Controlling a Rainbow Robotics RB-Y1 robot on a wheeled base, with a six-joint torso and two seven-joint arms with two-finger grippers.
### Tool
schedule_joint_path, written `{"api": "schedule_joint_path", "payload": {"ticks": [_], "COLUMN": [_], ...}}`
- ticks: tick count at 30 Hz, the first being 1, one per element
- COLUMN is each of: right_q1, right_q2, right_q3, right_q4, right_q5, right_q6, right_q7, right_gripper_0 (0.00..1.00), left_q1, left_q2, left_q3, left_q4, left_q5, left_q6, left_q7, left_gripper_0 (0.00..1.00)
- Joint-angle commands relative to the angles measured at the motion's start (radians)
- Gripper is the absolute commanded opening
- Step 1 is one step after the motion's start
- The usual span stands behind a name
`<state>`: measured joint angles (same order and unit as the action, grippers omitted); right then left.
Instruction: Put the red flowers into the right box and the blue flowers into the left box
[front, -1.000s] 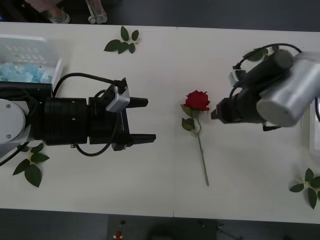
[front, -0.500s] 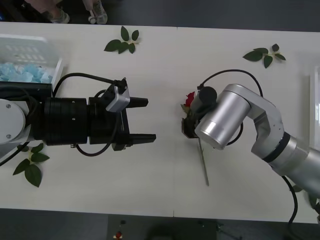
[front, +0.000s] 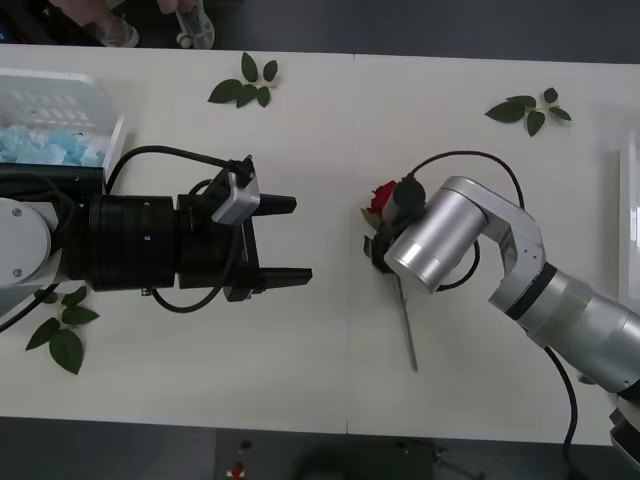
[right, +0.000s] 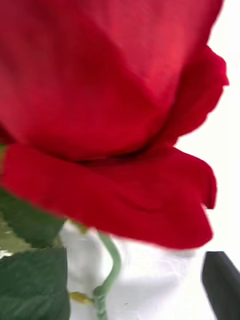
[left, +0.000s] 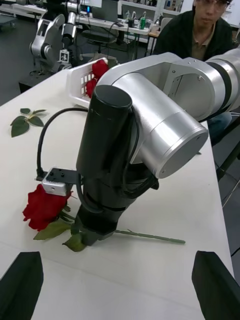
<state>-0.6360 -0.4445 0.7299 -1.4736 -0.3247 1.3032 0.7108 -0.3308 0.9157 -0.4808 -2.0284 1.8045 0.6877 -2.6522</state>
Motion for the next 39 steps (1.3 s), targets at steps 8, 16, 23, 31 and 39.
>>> {"api": "schedule_joint_path", "payload": {"ticks": [8, 16, 23, 31, 39], "right_q1": [-0.056, -0.064, -0.122, -0.168, -0.163], "right_q2": [0.055, 0.061, -0.019, -0.283, -0.546], "right_q3": [0.002, 0.002, -0.009, -0.201, -0.443], "right_q4": [0.091, 0.127, 0.062, -0.205, -0.197], "right_q5": [0.01, 0.01, -0.062, -0.338, -0.574], "right_q6": [-0.052, -0.07, 0.007, 0.215, 0.312], "right_q7": [0.016, 0.021, 0.01, -0.037, -0.079], "right_gripper_0": [0.25, 0.04, 0.01, 0.0, 0.0], "left_q1": [-0.005, -0.005, -0.005, -0.005, -0.005], "left_q2": [0.014, 0.014, 0.014, 0.014, 0.014], "left_q3": [0.01, 0.01, 0.01, 0.01, 0.01], "left_q4": [-0.029, -0.029, -0.029, -0.029, -0.029], "left_q5": [0.007, 0.007, 0.007, 0.007, 0.007], "left_q6": [-0.01, -0.01, -0.01, -0.01, -0.01], "left_q7": [-0.012, -0.012, -0.012, -0.012, -0.012], "left_gripper_0": [0.87, 0.87, 0.86, 0.87, 0.86]}}
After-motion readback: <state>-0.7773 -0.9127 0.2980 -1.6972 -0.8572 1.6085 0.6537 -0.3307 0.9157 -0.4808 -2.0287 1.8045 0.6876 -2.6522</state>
